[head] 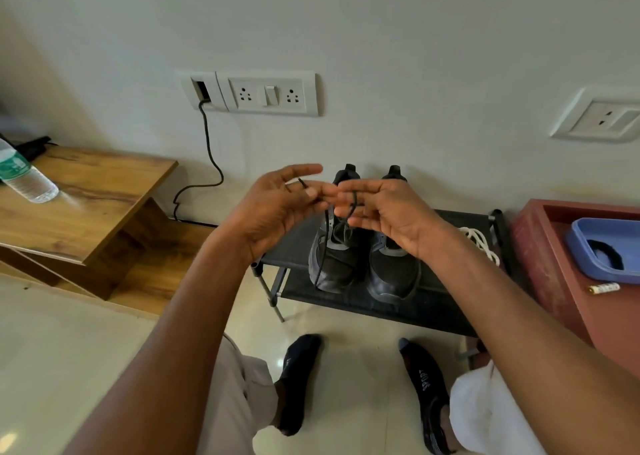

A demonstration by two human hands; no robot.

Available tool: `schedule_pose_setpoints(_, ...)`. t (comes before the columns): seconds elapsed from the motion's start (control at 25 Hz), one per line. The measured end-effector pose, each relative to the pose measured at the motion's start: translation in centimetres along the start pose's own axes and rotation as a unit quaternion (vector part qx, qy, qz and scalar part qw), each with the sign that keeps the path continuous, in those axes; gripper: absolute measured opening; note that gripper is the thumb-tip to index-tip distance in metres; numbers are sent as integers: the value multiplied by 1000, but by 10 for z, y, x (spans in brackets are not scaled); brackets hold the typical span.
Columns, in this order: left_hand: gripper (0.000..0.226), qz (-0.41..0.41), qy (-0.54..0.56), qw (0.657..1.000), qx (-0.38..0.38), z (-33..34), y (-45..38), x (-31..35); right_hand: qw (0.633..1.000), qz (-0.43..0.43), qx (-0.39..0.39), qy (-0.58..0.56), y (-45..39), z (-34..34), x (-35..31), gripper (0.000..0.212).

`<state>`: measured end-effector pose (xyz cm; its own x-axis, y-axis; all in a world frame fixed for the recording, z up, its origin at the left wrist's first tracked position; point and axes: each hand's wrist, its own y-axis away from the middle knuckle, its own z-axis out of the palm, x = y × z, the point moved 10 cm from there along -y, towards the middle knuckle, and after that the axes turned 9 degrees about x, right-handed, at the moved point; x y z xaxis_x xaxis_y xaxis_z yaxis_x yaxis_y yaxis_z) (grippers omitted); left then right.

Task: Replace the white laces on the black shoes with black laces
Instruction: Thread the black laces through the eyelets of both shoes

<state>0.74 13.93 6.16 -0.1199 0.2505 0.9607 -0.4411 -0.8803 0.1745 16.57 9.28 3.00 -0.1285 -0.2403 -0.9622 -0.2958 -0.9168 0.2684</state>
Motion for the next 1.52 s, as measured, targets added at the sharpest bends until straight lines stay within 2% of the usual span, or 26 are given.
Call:
schedule_pose_setpoints(0.08,41,38,17,999,23,-6,3,15,991,-103,44,73,4,-9,-21,30)
schedule_pose_setpoints(0.2,30,95,17,994,52,-6,14,36,916,-260,180,247,23,-21,-59,8)
schedule_pose_setpoints(0.28,23,121,27,990,64,0,26,57,880,-315,230,272,40,-23,-85,14)
schedule_pose_setpoints(0.32,20,128,29,989,64,4,34,67,875,-329,240,263,48,-24,-98,17)
schedule_pose_setpoints(0.48,21,178,-29,983,46,27,64,112,937,-285,187,72,63,-28,-122,18)
schedule_pose_setpoints(0.56,20,210,-79,971,82,32,68,139,946,-267,180,36,70,-27,-135,18)
schedule_pose_setpoints(0.64,21,232,-111,958,123,36,69,172,942,-271,188,55,77,-25,-163,24)
schedule_pose_setpoints(0.76,19,267,-153,942,135,54,67,224,922,-315,187,129,87,-14,-226,34)
schedule_pose_setpoints(0.88,12,316,-185,917,161,68,68,284,910,-342,185,145,97,-5,-291,26)
schedule_pose_setpoints(1.0,9,341,-187,906,167,82,71,332,912,-358,178,86,112,-2,-339,9)
schedule_pose_setpoints(1.12,2,357,-203,893,185,92,72,360,900,-376,202,94,123,-1,-363,10)
schedule_pose_setpoints(1.24,2,323,-202,900,213,90,67,367,874,-391,231,170,127,4,-374,23)
schedule_pose_setpoints(1.4,5,285,-182,917,211,85,62,365,870,-410,229,151,134,7,-386,9)
schedule_pose_setpoints(1.52,7,280,-167,922,207,84,61,363,873,-409,218,153,137,11,-395,13)
